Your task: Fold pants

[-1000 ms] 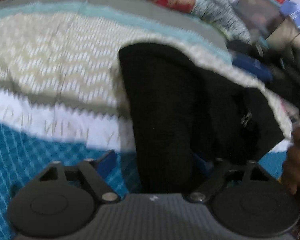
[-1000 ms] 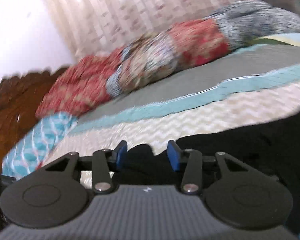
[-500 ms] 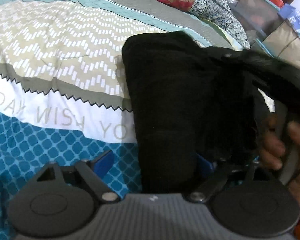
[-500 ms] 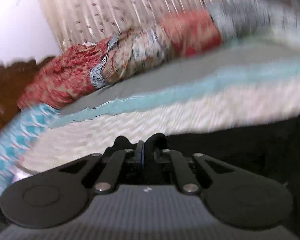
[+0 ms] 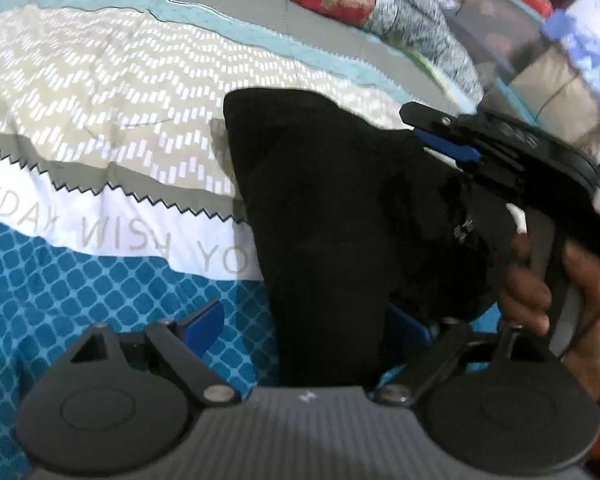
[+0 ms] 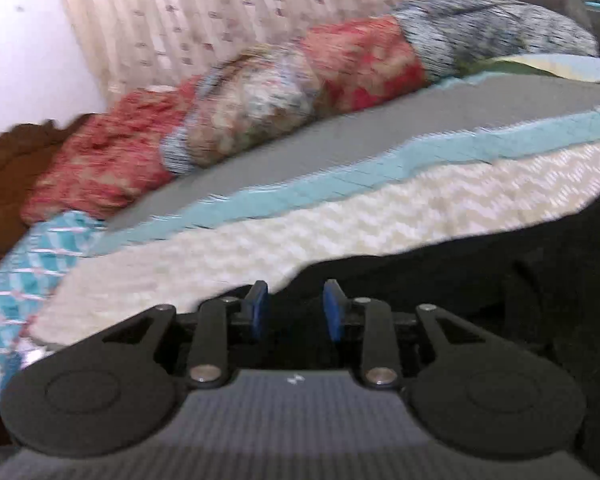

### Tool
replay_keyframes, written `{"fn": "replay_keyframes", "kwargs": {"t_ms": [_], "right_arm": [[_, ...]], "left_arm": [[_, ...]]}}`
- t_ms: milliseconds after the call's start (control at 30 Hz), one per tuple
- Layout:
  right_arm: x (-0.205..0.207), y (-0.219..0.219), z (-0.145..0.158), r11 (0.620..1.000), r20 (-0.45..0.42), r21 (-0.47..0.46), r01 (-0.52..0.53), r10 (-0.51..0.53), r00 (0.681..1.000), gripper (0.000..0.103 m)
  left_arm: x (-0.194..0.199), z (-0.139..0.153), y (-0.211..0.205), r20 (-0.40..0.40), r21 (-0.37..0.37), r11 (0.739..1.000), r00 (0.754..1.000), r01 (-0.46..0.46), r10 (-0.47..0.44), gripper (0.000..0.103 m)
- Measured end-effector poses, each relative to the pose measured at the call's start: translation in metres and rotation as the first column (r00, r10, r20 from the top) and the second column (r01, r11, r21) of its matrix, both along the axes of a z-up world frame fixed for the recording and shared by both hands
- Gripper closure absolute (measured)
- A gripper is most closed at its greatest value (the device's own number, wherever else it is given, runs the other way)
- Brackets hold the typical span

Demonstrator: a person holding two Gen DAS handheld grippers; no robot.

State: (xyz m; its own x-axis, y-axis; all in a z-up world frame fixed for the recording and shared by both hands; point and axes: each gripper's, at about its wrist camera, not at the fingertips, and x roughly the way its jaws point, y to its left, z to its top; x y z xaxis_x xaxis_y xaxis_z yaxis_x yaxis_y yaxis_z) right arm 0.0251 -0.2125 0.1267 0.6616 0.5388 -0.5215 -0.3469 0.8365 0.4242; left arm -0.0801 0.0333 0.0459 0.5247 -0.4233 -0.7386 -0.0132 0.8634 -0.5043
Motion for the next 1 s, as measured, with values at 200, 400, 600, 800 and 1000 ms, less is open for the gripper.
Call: {"fn": "replay_keyframes", "kwargs": {"t_ms": [200,400,600,800,1000], "right_arm": [[-0.007,0.038,0.014,0.963,-0.023,0.045,-0.265,0.266,0.964,0.09],[0.004,0.063,-0.06,0.936,-0.16,-0.118,-0.331,0.311,0.937,0.103],[-0.001,0.055,-0.054,0.959,-0.174,-0.05,-0.278,0.266,0.948,0.102],[-0.006,0.004,-0.032,0.974,-0.158,0.097,-0.204,0.217,0.963,0.078],[-0.029,-0.074,-0.015,0.988,-0.123,0.15,-0.021,0.04,0.992,0.073]], "left_arm": [[0.012,-0.004,0.025,-0.013,-0.141,0.985,0.995,-0.103,0.102,0.02],[0.026,-0.035,0.006,-0.042,-0.001,0.998,0.997,-0.06,0.06,0.032],[0.03,-0.033,-0.004,-0.027,0.038,0.999,0.999,-0.036,0.037,0.024],[0.011,-0.016,0.012,0.0,0.01,0.999,0.999,-0.035,0.035,0.017],[0.028,0.024,0.018,0.112,0.028,0.999,0.993,-0.045,0.042,0.017]]}}
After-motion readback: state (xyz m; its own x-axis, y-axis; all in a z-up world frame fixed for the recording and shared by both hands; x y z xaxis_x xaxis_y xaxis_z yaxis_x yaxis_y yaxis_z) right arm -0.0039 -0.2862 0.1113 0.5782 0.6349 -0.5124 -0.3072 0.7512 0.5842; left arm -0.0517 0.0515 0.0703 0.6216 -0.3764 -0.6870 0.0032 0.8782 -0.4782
